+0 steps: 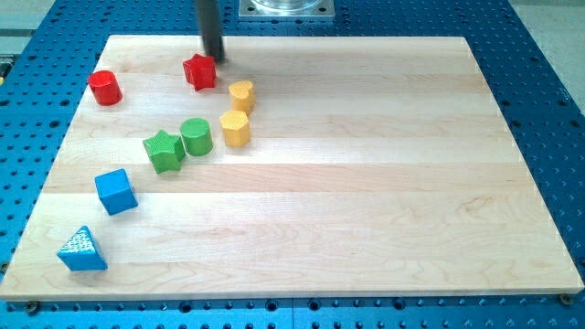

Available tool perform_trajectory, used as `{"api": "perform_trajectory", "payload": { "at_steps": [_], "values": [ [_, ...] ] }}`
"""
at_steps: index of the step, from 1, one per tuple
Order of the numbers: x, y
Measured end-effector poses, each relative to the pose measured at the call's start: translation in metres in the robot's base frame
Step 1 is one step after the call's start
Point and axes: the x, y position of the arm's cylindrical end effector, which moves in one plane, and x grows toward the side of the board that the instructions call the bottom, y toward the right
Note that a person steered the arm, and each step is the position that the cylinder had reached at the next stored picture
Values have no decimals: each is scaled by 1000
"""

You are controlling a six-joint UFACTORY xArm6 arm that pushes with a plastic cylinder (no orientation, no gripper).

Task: Slightly push the red circle downwards

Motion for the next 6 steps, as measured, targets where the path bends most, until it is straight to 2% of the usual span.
{"api": "perform_trajectory", "payload": {
  "at_steps": [2,3,4,5,6],
  "values": [
    [47,-57],
    [16,-56],
    [25,-126],
    [56,-134],
    [92,-169]
  ]
}}
